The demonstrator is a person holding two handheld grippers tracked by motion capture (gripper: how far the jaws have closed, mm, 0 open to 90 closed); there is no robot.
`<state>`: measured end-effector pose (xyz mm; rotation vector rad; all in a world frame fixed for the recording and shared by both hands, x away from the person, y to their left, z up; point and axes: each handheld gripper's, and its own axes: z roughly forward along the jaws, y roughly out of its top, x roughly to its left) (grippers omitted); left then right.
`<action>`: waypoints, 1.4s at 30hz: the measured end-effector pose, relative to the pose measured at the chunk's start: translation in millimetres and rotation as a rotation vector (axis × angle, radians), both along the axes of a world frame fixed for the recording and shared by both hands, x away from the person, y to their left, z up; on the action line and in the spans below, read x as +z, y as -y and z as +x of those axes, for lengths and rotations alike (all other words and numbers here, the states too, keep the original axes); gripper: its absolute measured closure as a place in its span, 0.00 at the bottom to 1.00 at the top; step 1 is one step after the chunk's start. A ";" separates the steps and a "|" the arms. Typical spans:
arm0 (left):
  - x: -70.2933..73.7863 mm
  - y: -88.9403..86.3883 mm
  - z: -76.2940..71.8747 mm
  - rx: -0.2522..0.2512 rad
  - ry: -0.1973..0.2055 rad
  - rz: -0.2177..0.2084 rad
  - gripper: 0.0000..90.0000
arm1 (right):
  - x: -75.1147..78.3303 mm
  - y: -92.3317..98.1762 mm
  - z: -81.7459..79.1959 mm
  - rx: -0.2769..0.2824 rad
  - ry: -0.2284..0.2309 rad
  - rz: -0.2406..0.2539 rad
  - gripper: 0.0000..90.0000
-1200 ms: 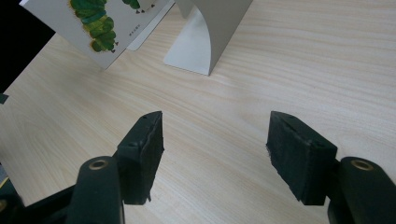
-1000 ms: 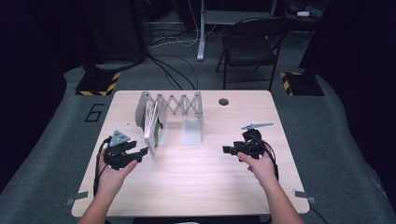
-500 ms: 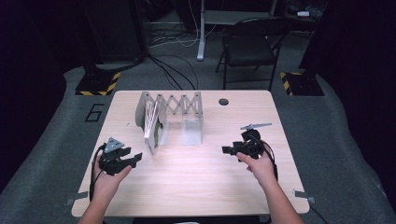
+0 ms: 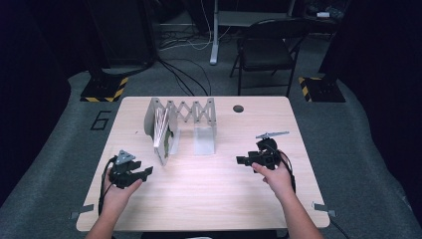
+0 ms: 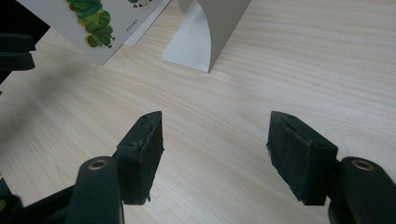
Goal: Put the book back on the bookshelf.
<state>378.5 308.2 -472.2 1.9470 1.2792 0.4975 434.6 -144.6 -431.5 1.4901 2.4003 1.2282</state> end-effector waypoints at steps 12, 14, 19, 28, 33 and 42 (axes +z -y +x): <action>-21.0 2.0 7.1 -0.005 -0.059 0.017 0.49 | -2.0 -1.2 0.7 0.005 -0.006 -0.003 0.40; -22.3 2.7 7.0 -0.012 -0.069 0.029 0.49 | -2.0 -1.3 0.7 0.006 -0.004 -0.002 0.40; -28.5 7.0 8.1 -0.016 -0.068 0.032 0.49 | -1.8 -1.7 0.3 0.002 -0.012 -0.003 0.40; -37.3 2.3 10.8 0.044 -0.027 0.033 0.49 | -1.4 -2.4 -0.2 0.000 -0.017 -0.004 0.40; -40.7 -1.5 12.1 0.065 -0.024 0.052 0.49 | -1.3 -3.1 -0.5 0.002 -0.019 -0.002 0.40; -45.2 4.3 12.0 0.028 -0.001 0.078 0.49 | -2.3 -3.1 0.1 0.008 -0.019 -0.005 0.40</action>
